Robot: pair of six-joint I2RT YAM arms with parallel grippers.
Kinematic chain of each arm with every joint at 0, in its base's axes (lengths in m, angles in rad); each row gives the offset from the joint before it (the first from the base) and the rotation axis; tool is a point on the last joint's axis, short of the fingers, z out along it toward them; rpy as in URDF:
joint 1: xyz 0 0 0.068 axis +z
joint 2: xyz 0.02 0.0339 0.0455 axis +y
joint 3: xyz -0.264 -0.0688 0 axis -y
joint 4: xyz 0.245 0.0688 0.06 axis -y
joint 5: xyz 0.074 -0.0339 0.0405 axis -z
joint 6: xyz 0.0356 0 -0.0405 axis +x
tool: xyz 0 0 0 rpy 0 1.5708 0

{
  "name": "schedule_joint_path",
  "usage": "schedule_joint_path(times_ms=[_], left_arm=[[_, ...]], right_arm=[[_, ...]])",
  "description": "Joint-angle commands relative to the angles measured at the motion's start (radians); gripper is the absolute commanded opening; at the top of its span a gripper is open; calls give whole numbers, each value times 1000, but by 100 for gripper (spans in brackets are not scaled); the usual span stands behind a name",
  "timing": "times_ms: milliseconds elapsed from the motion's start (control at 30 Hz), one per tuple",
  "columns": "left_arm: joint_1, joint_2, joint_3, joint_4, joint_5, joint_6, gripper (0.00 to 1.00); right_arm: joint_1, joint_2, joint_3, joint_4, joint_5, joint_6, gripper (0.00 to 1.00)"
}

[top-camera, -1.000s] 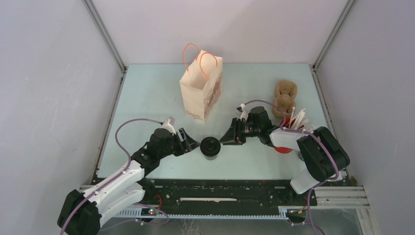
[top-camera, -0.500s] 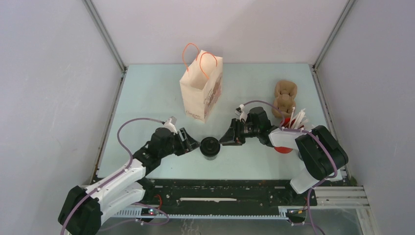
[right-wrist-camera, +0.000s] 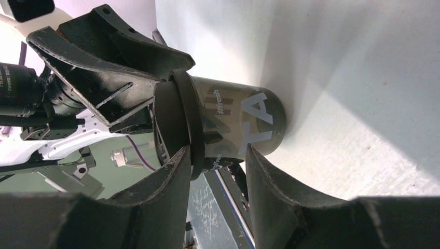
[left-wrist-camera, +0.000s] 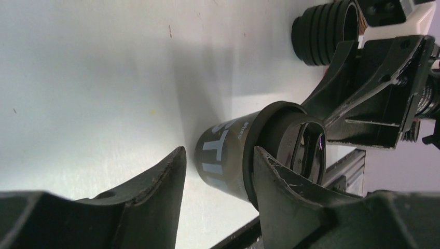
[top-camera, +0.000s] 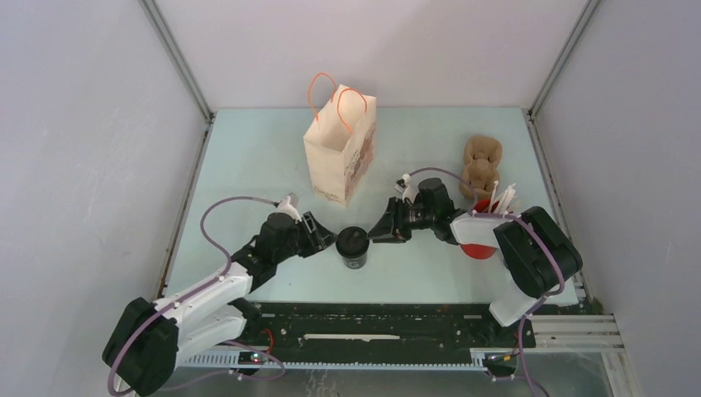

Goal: Pack the takeout coffee

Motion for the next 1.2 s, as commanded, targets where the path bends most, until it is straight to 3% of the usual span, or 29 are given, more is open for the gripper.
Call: schedule_joint_path(times_ms=[0, 133, 367, 633, 1167], left_arm=[[-56, 81, -46, -133, -87, 22, 54], [-118, 1, -78, -103, -102, -1, 54], [-125, -195, -59, -119, -88, -10, 58], [-125, -174, -12, -124, -101, 9, 66], [-117, -235, 107, -234, -118, 61, 78]], right_arm=[[-6, 103, -38, -54, 86, -33, 47], [14, 48, -105, 5, 71, -43, 48], [69, -119, -91, 19, 89, -65, 51], [43, -112, -43, 1, 69, -74, 55], [-8, -229, 23, -223, 56, -161, 68]])
